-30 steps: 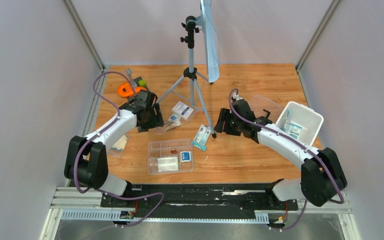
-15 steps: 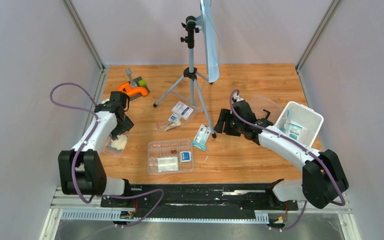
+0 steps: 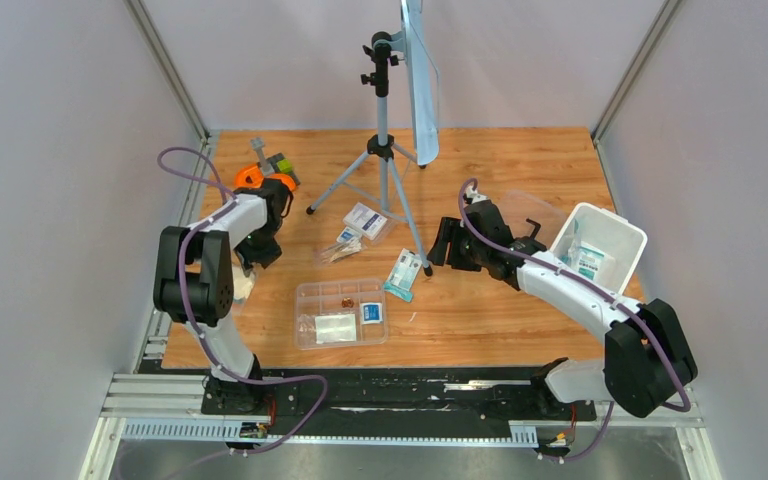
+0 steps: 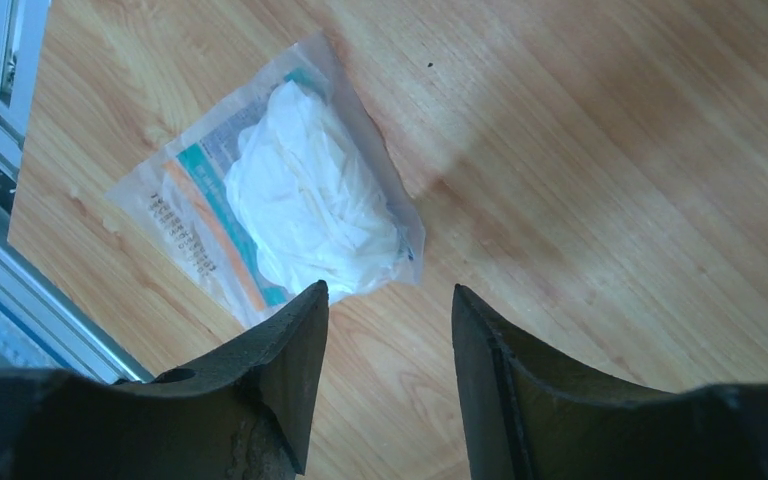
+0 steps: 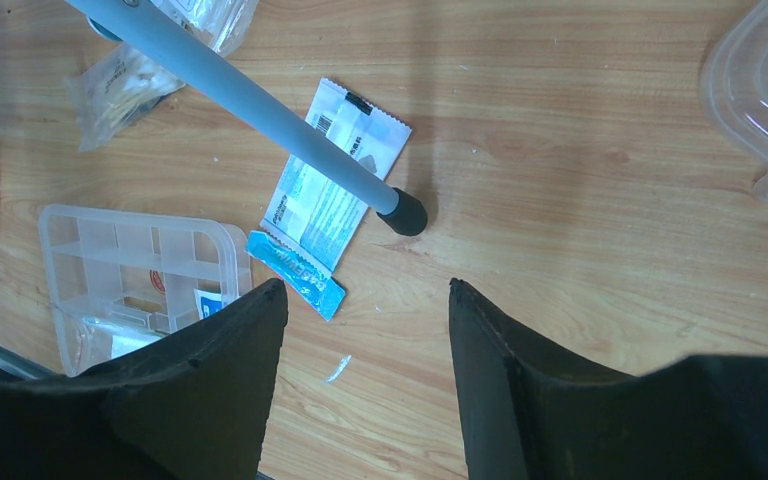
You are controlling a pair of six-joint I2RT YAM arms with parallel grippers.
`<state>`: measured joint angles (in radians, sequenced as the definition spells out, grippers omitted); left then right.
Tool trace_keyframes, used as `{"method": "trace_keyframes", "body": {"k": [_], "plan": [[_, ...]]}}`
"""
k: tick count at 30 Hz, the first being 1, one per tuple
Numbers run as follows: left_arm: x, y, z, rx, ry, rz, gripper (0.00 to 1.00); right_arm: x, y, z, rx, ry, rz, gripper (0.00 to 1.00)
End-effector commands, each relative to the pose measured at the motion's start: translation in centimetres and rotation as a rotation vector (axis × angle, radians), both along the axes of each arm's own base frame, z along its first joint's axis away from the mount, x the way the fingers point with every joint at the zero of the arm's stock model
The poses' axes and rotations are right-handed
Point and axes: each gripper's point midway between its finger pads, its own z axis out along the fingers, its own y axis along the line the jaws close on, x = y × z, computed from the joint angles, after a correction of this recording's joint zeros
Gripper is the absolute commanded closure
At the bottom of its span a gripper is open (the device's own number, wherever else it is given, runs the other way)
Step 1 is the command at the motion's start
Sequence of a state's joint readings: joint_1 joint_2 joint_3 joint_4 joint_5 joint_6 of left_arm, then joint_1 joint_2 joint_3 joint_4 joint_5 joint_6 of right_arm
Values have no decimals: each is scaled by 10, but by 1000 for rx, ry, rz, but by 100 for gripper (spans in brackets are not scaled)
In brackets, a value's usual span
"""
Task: Organize the medicine kit
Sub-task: Pick up the medical item at the center of the board.
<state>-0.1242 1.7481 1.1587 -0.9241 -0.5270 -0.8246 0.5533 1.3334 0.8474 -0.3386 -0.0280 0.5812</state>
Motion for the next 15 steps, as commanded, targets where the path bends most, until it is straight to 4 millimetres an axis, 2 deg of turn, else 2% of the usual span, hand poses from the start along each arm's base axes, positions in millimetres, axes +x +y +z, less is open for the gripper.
{"method": "trace_keyframes", "body": {"k": [1,7,9,11,12,14,15], "plan": [[9,8,-4,55,-17,53,46,5,3,13,25,-56,11,41],[14,11,-14,76,3,64,54,4,3,12,26,-53,12,41],[13,11,-18,82,19,71,62,3,2,13,23,-55,11,41],[10,11,-21,81,31,78,76,3,0,13,21,-59,4,41],[9,11,-20,82,29,81,88,3,-1,13,19,-60,3,41],[6,13,-16,95,24,88,100,3,-2,14,17,-62,-2,41],[6,14,-14,101,19,90,100,3,-2,14,17,-63,-3,41]]}}
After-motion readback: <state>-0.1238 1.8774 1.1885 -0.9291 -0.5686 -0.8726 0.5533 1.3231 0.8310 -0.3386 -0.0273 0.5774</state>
